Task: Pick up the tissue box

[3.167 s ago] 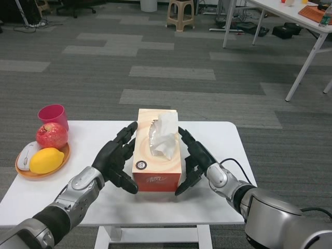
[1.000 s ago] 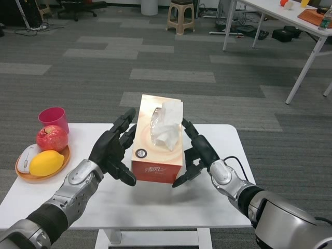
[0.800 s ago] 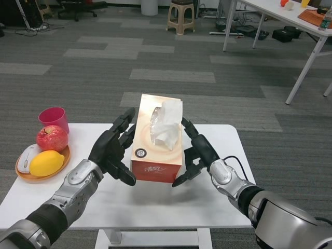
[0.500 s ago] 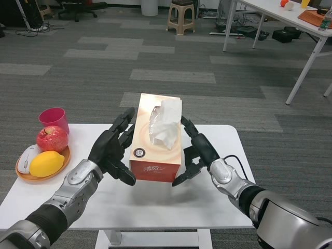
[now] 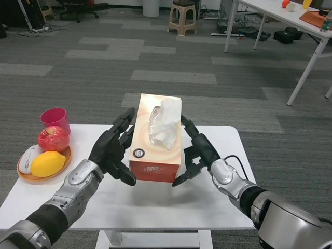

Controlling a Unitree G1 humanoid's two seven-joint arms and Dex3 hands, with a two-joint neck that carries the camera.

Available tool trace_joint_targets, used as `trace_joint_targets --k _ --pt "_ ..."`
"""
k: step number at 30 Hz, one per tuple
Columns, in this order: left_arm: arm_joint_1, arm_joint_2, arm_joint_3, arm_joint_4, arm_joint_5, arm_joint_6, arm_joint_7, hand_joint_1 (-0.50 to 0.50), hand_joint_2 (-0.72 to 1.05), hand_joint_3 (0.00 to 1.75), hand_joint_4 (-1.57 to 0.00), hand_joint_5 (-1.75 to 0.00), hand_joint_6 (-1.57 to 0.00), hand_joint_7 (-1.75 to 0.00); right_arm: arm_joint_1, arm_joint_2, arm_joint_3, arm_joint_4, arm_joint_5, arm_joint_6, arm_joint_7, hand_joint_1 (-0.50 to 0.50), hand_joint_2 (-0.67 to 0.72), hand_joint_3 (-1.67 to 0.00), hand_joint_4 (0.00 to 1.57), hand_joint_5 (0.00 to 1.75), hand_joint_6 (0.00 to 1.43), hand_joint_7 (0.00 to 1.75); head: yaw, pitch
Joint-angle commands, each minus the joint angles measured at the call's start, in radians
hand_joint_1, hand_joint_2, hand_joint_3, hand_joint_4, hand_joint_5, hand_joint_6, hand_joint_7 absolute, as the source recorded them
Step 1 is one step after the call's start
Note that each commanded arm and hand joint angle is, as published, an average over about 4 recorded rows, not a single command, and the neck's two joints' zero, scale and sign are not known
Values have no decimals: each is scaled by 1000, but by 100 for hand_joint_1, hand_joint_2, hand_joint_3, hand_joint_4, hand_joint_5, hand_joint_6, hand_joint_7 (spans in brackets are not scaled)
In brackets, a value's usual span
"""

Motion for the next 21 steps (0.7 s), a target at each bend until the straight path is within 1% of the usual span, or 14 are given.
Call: trace_joint_targets --k 1,7,9,12,18,21 --pt "9 -20 -19 -34 13 -5 -24 50 -37 0 0 -31 0 0 -26 17 -1 -27 -4 -20 9 -42 -48 -24 117 145 0 35 0 0" --pt "11 -20 -19 -36 13 -5 -24 50 -37 0 0 -31 0 0 -28 16 2 -29 -3 -20 10 -42 -46 -24 117 145 0 35 0 0" --pt "11 -20 -19 -38 13 -5 -24 50 -37 0 0 -31 0 0 -28 15 3 -31 -3 -20 10 -42 -46 -28 117 145 0 35 0 1" --pt "12 -20 -19 -40 14 -5 -24 50 -37 0 0 -31 0 0 -28 15 3 -33 -3 -20 10 -42 -48 -26 117 145 0 35 1 1" --pt "14 -20 -18 -41 15 -5 -24 50 -37 0 0 -31 0 0 -28 15 2 -36 -4 -20 10 -42 -48 -28 117 145 0 35 0 2" --pt "14 -20 -16 -43 15 -5 -24 50 -37 0 0 -31 0 0 -28 15 1 -37 -3 -20 9 -42 -48 -32 117 145 0 35 0 2"
